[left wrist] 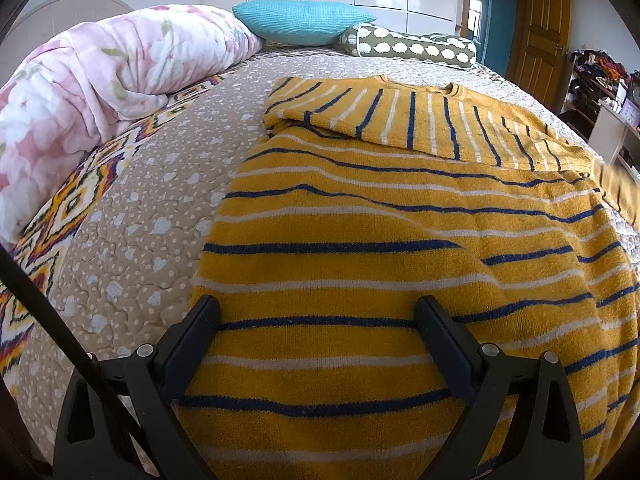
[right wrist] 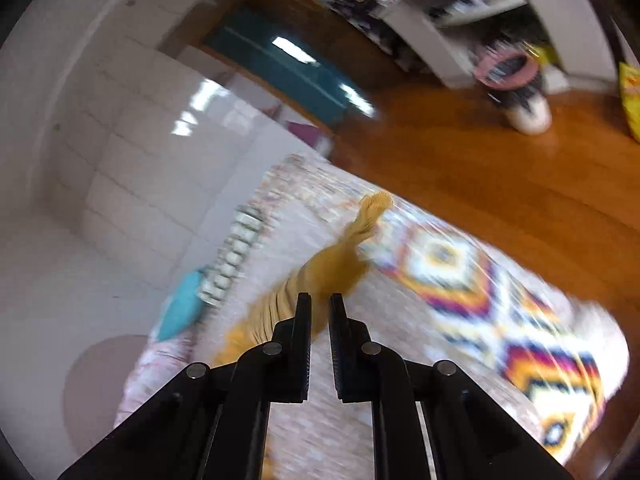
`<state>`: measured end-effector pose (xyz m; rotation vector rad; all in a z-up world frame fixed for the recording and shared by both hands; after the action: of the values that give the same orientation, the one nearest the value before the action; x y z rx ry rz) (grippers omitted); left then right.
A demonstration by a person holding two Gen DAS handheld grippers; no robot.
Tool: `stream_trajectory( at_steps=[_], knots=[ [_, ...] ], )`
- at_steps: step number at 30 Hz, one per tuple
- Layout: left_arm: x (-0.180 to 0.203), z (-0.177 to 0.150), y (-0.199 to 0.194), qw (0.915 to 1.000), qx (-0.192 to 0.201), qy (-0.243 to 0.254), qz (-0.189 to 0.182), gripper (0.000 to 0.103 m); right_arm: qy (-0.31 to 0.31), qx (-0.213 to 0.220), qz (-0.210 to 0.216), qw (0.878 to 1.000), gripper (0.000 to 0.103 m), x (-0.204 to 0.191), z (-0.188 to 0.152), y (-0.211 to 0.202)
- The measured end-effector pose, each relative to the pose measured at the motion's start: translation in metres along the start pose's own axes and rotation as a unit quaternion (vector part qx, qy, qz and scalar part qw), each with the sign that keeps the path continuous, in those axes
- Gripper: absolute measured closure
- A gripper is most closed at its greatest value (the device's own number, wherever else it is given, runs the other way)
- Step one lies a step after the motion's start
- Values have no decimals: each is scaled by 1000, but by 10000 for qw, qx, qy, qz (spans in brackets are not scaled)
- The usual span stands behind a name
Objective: Fold small clothes
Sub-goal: 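Grasp the other sleeve cuff with the right gripper and lift it, then fold the held sleeve across the sweater body with the right gripper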
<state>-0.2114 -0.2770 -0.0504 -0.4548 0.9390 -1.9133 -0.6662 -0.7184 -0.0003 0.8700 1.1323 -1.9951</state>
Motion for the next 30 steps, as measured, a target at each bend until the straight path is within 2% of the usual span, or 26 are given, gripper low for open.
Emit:
stream_trajectory(
  at_steps=[3, 7, 9, 10, 11, 14, 18, 19, 21, 22, 23, 26, 30],
  knots=[
    [0, 0, 0, 10000, -2, 2, 3, 6, 593, -292, -286, 9974, 93, 58, -35, 16],
    [-1, 0, 0, 10000, 0, 6, 10, 6, 766, -188, -108, 9968, 92, 72, -51, 9],
    [-1, 0, 0, 10000, 2, 4, 4, 6, 642, -117, -62, 9978, 77, 64, -49, 8],
    [-1, 0, 0, 10000, 6, 1, 4, 6, 596, -95, -30, 9982, 64, 61, -50, 8],
    [-1, 0, 0, 10000, 4, 4, 4, 6, 557, -70, -35, 9984, 54, 58, -48, 11],
    [0, 0, 0, 10000, 5, 6, 5, 6, 421, -20, -181, 9989, 46, 47, -34, 27],
    [-1, 0, 1, 10000, -21, -6, 5, 4, 291, -7, -640, 9975, 45, 50, -7, 69],
    [-2, 0, 1, 10000, -28, -11, 7, 4, 281, -26, -689, 9972, 45, 51, -3, 77],
    [-3, 1, 1, 10000, -34, -22, 17, 4, 244, -37, -771, 9967, 55, 52, 4, 87],
    [-3, 1, 1, 10000, -30, -17, 21, 4, 199, -108, -804, 9965, 77, 49, 7, 92],
    [-4, 1, 1, 10000, -29, -15, 19, 4, 106, -183, -916, 9956, 87, 44, 10, 95],
    [-3, 2, 1, 10000, -25, -27, 13, 4, -492, -134, -1191, 9916, 90, 16, 16, 91],
    [-3, 3, 0, 10000, -9, -25, 68, 4, -1465, -190, -962, 9843, 91, -68, 7, 93]
  ],
)
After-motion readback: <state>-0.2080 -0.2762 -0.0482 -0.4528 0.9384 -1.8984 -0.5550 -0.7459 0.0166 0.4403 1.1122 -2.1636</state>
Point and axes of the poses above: each gripper's, at about its wrist camera, not at the fingertips, and y roughly the way its jaws point, x to its right, z to its top, the point moved 8 cm from there along y, roughly the way its jaws point, and after that the axes turned 3 degrees about z, right-handed, at the moved point
